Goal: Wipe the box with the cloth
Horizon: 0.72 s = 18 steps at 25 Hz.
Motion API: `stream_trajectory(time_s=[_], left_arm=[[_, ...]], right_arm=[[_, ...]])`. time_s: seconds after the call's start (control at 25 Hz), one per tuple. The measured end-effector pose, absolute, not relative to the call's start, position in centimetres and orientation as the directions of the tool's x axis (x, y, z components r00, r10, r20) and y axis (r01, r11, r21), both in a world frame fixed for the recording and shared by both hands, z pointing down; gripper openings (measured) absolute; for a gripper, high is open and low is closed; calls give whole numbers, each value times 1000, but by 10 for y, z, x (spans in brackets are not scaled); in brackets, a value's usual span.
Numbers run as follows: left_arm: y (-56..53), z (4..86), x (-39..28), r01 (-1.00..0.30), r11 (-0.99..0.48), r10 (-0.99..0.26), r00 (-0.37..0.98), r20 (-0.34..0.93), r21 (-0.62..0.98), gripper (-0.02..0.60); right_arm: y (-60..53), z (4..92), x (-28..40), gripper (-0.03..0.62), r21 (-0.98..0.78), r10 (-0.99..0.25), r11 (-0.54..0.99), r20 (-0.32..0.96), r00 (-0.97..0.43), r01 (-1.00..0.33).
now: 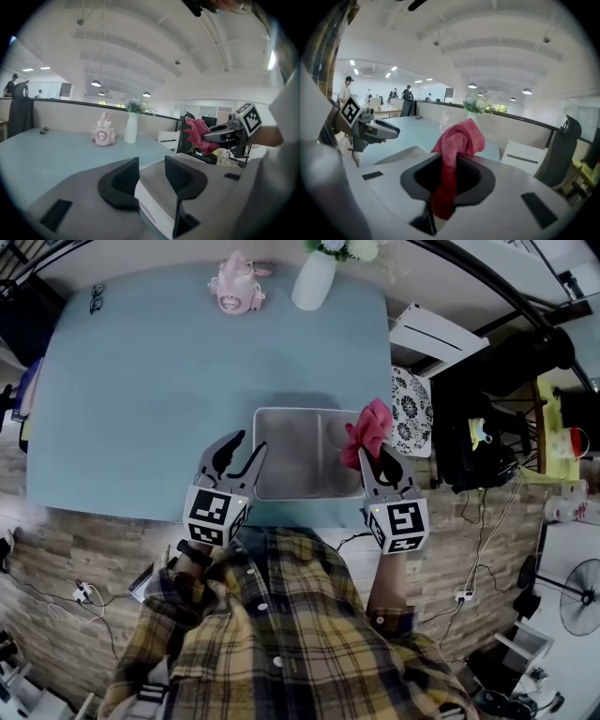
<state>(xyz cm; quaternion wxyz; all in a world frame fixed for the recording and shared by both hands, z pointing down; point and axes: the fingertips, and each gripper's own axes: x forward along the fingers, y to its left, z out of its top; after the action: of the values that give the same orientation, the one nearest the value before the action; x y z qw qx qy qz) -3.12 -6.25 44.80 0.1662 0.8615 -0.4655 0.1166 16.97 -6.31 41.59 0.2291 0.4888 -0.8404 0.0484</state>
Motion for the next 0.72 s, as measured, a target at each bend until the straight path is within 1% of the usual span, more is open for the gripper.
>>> stream_trajectory(time_s=[0.16, 0.28, 0.4, 0.6, 0.72], left_arm=[[-70, 427, -38, -848, -503, -785, 530, 322, 170, 156], [-74, 419, -42, -856, -493, -794, 515, 323, 155, 143], [-78, 412, -43, -861, -487, -799, 507, 322, 148, 132], [-82, 407, -43, -859, -491, -797, 510, 324, 145, 98], [-84, 407, -42, -855, -497, -791, 517, 327, 148, 63]], right_arm=[[-72, 401, 157, 69, 21, -818, 493, 352, -455, -870], [-75, 394, 150, 69, 20, -823, 500, 322, -468, -866], [-81, 388, 153, 69, 27, -841, 482, 296, -453, -876], [-88, 389, 152, 69, 26, -837, 484, 305, -454, -875], [-89, 393, 149, 69, 36, -827, 497, 323, -460, -867]])
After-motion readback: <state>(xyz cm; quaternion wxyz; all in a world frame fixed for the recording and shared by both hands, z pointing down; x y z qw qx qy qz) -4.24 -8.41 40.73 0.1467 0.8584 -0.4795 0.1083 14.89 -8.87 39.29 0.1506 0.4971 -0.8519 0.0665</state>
